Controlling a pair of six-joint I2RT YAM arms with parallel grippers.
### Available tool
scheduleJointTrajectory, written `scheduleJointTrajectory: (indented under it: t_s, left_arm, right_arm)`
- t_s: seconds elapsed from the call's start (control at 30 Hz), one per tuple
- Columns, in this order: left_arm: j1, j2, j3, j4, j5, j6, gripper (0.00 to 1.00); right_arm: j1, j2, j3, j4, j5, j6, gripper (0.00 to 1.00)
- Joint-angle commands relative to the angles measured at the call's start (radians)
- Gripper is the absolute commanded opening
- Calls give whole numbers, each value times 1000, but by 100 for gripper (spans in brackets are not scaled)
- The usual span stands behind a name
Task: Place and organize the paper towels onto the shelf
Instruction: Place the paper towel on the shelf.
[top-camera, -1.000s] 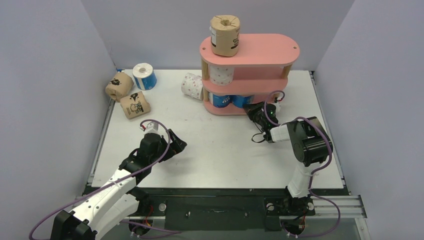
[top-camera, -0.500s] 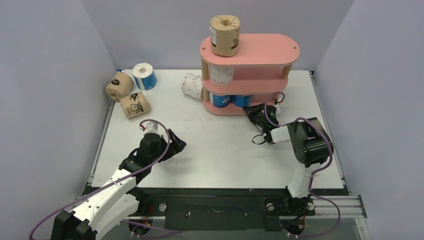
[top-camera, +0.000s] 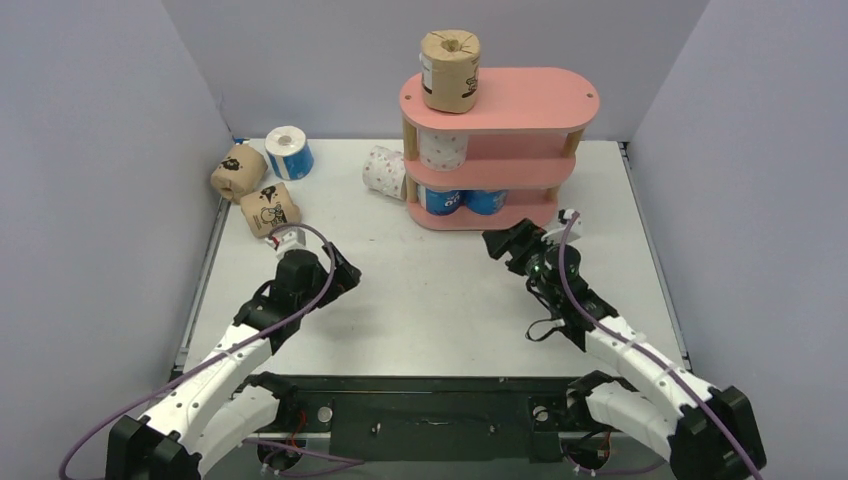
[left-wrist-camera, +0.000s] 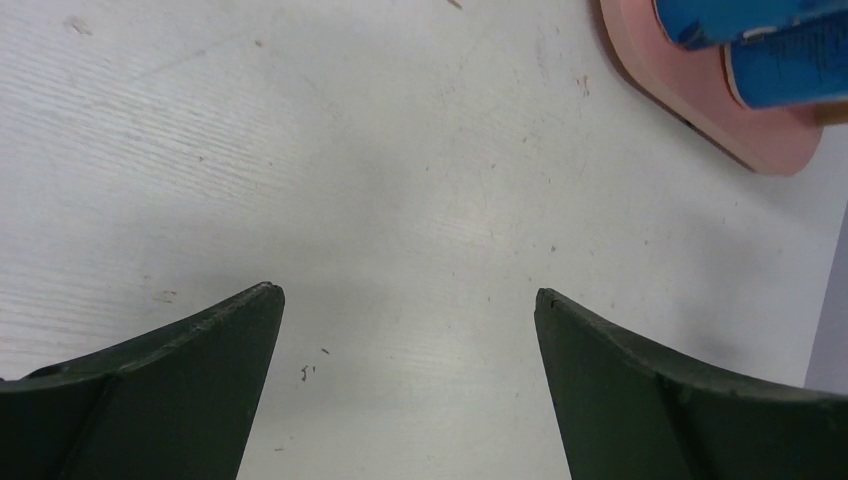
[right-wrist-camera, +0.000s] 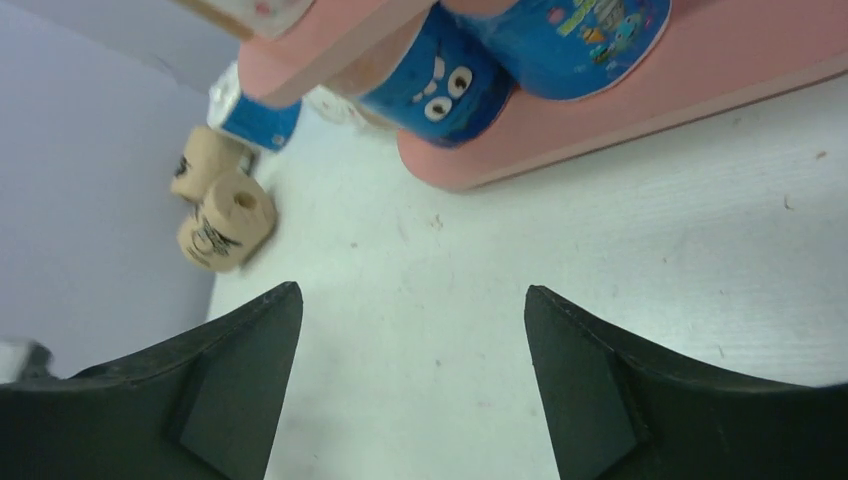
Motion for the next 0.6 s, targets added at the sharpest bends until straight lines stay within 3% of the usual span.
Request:
scheduleJointTrajectory:
  t_s: [0.0,0.1,0.27,0.43,0.57]
  left_arm:
    - [57,64,144,-93,-106,5,96]
    - [163,111,243,-154,-102,-24,96]
    - [366,196,324,-157,-72,-53,96]
    - [454,214,281,14,-124,-73,96]
    - [537,229,261,178,-109,-48,96]
  right_arm:
    - [181,-162,-49,-297,250,-232,79]
    - [302,-211,-76,-378,362,-254,80]
    - [352,-220,-153,-359,394,-169,80]
    - [360,-274,-267,-167,416,-98,79]
    - [360,-215,-217,-205,333,-155,80]
